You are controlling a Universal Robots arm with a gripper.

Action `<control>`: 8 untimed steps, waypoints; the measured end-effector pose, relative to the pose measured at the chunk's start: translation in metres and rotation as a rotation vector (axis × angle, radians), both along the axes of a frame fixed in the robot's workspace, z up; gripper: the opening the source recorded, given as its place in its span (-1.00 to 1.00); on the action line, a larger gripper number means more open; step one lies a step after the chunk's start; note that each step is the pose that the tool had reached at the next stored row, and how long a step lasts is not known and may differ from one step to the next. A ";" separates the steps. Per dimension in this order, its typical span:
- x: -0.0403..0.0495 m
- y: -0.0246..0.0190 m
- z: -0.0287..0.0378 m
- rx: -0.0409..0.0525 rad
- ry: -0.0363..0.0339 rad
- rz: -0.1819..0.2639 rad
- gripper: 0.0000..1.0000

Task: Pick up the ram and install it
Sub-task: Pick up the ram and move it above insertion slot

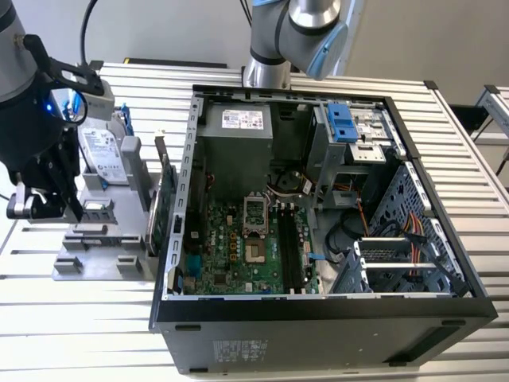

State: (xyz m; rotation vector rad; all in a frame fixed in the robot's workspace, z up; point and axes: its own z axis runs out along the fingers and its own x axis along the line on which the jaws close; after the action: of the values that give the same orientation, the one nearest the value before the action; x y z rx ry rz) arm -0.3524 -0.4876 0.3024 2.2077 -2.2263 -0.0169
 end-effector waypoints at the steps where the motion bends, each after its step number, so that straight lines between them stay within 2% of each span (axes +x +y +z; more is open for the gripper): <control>1: 0.0000 0.0000 0.0006 0.0000 0.0000 0.000 -1.00; 8: 0.0000 0.0000 0.0046 0.0000 0.0000 0.000 -1.00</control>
State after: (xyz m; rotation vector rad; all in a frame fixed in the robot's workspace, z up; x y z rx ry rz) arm -0.3524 -0.4876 0.3070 2.2076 -2.2264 -0.0169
